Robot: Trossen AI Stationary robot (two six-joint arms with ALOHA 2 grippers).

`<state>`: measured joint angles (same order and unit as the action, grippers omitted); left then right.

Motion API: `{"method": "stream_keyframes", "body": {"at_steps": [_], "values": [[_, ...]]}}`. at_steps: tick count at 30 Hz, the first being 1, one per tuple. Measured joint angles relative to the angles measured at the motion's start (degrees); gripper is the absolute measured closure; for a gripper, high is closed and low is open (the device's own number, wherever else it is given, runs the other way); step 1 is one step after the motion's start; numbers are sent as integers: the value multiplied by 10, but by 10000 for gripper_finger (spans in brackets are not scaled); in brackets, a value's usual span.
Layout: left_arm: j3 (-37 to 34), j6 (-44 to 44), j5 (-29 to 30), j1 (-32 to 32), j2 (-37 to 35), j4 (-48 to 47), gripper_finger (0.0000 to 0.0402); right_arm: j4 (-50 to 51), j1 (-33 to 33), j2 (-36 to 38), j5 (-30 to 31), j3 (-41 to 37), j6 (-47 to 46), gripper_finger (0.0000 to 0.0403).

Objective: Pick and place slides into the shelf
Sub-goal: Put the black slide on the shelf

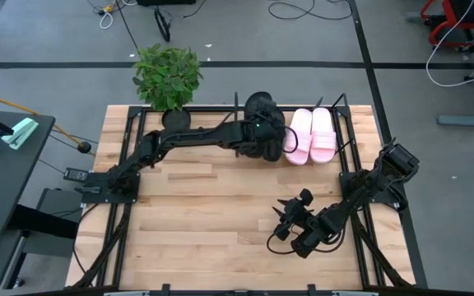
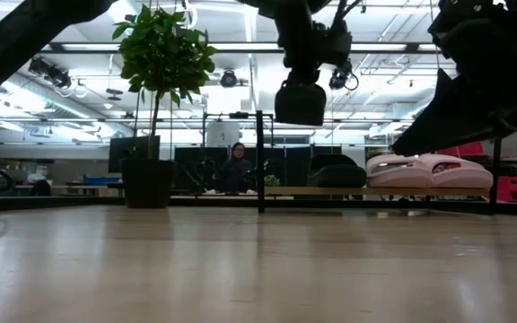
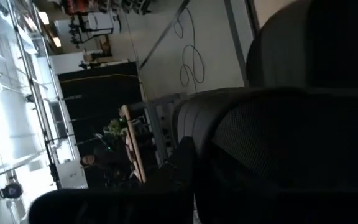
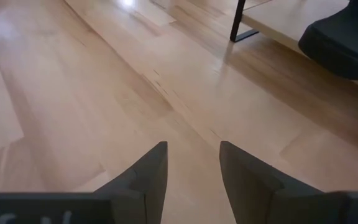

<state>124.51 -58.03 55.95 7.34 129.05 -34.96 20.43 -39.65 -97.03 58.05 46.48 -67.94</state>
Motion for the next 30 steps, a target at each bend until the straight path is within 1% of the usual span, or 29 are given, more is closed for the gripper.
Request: {"method": "stream_keyframes", "body": {"at_steps": [7,11,15,17,23,25,30], "values": [[0,22,-47,50,2,3,387,-5,0,0,16,0,1,251],[0,26,-55,71,16,-12,387,-5,2,0,17,0,1,251],[-4,36,-101,84,26,-29,387,-6,6,0,19,0,1,251],[-4,42,-105,86,34,-19,387,-6,7,0,19,0,4,251],[-5,65,-125,95,52,-47,387,-5,13,0,19,0,20,251],[-4,64,-123,95,63,-38,387,-5,14,0,18,0,20,251],[-5,79,-129,97,79,-61,387,-9,14,0,19,0,21,251]]}}
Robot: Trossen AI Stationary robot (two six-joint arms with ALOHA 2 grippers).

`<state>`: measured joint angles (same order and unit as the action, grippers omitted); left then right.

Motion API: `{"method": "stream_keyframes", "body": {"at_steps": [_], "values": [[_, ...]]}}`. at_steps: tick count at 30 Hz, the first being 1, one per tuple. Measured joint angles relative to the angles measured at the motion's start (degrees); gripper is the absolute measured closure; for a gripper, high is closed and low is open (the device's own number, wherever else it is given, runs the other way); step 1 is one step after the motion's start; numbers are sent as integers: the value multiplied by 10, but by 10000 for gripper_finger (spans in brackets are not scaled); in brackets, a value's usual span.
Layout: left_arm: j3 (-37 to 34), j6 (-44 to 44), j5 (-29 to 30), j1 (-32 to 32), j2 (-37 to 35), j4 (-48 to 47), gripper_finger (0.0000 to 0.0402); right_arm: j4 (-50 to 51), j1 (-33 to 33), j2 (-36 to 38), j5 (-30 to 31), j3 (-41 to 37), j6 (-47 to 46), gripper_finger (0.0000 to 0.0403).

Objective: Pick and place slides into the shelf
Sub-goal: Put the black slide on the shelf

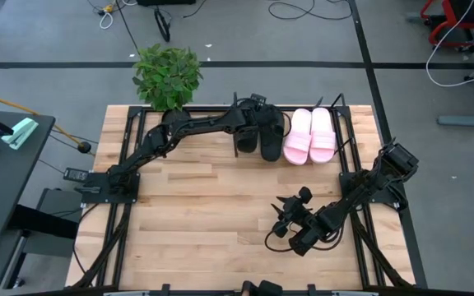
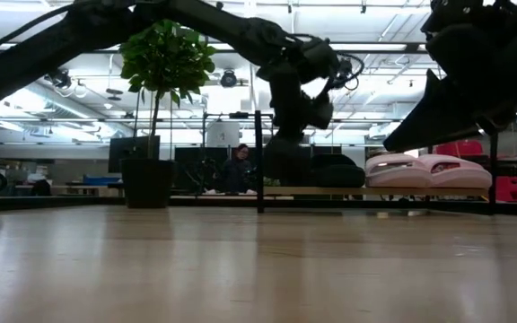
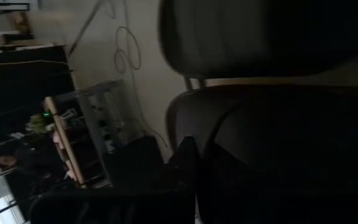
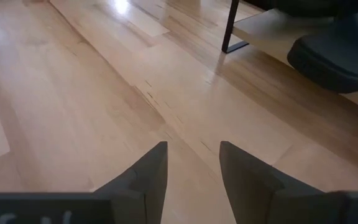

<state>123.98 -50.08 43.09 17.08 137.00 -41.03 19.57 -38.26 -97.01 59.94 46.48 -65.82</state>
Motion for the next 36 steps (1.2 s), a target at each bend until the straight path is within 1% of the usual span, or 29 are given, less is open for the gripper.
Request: {"method": "stream_keyframes", "body": {"at_steps": [9,15,20,25,36], "values": [[0,37,-27,-6,10,-5,387,0,-1,0,0,0,0,251],[0,45,-30,-13,10,-5,385,0,-1,0,0,0,0,251],[0,82,-53,-15,10,-5,356,0,-1,0,0,0,-2,251],[0,105,-59,-16,10,-4,323,-1,-1,0,0,0,-2,251],[0,101,-55,-16,10,-2,265,-1,-1,0,0,0,-2,251]]}}
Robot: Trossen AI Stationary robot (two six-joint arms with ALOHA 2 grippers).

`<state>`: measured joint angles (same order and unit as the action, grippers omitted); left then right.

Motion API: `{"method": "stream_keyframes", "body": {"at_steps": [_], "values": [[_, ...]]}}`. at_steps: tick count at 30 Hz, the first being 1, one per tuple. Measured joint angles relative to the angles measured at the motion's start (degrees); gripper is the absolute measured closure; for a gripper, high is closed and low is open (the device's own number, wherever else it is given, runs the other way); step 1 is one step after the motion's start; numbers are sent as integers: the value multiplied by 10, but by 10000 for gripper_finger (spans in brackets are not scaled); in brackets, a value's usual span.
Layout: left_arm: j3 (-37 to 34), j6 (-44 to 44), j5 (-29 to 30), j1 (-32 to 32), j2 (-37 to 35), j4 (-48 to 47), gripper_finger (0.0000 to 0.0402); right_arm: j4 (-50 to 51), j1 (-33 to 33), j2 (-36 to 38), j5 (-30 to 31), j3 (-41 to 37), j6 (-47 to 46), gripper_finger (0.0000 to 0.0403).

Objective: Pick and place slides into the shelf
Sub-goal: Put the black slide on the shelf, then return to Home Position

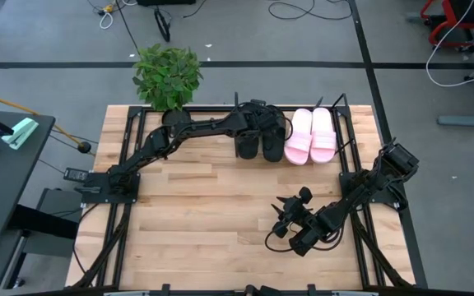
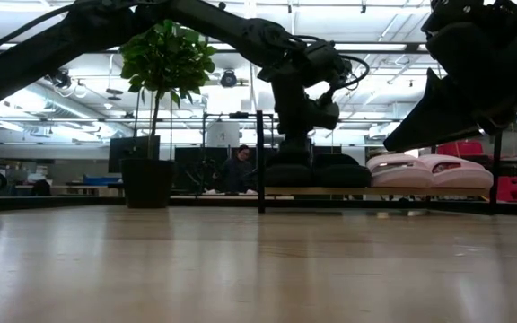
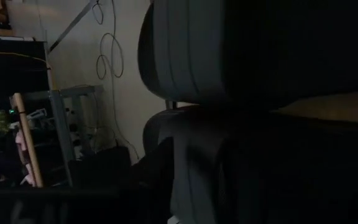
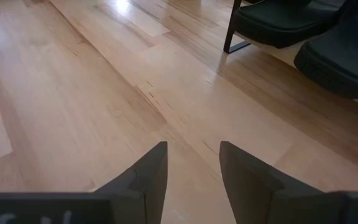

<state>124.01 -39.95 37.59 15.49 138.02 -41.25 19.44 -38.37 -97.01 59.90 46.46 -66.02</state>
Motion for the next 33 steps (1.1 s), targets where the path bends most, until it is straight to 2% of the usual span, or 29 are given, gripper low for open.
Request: {"method": "stream_keyframes", "body": {"at_steps": [6,12,22,28,33], "values": [[19,-8,18,-5,0,-35,227,0,0,0,-1,0,0,251],[61,26,19,-16,-2,-89,200,0,0,0,-3,0,-2,251],[107,126,10,-53,-10,-187,189,15,-15,0,-10,0,12,251],[107,237,-55,-72,-38,-252,203,118,-43,0,11,0,-91,251],[107,324,-67,-96,-61,-285,213,211,-62,0,52,3,-171,251]]}}
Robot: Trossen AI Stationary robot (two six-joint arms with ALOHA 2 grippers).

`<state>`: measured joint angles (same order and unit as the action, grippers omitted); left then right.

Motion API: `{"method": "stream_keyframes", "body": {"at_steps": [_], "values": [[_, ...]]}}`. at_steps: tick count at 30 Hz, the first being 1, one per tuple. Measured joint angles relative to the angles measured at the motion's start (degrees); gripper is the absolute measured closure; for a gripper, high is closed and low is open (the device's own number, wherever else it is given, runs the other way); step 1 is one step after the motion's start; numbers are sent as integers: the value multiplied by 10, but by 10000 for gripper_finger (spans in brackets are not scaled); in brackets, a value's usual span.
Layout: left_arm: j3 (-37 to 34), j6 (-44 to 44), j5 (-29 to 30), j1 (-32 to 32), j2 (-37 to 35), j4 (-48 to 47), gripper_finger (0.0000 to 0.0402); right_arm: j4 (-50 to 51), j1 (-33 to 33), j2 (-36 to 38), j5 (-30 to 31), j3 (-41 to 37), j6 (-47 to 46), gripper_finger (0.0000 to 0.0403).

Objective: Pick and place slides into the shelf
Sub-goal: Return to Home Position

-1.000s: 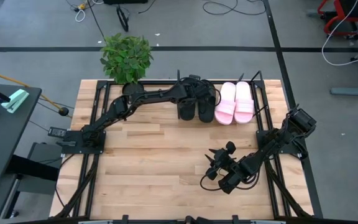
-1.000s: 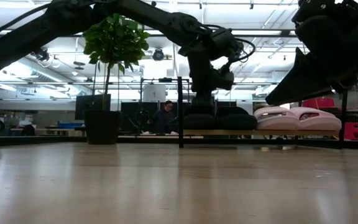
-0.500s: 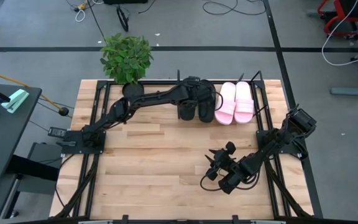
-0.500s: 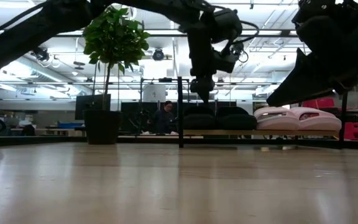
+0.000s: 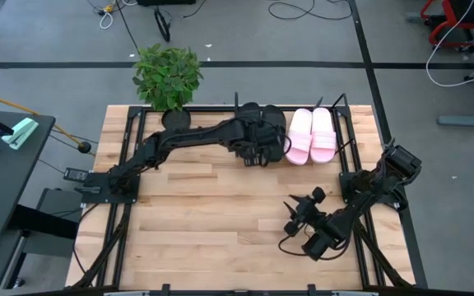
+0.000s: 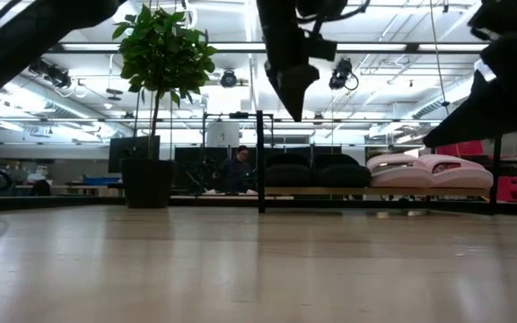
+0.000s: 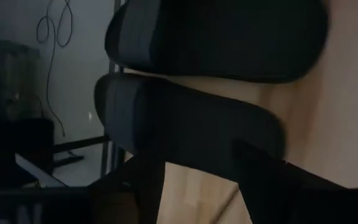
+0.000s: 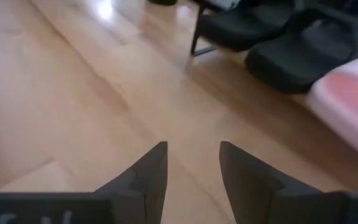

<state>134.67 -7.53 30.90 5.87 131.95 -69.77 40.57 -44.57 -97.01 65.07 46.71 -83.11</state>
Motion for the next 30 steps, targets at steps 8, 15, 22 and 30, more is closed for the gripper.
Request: {"method": "stream_keyframes", "body": {"at_steps": [8,15,22,30], "values": [[-1,62,36,-82,-4,-41,229,82,0,0,24,11,-44,251],[-56,159,176,-149,-10,-72,239,132,0,0,58,11,-85,252],[-195,332,342,-185,-28,-55,247,252,1,0,69,11,-233,272],[-377,510,391,-220,-140,-39,270,297,2,0,87,11,-296,319]]}}
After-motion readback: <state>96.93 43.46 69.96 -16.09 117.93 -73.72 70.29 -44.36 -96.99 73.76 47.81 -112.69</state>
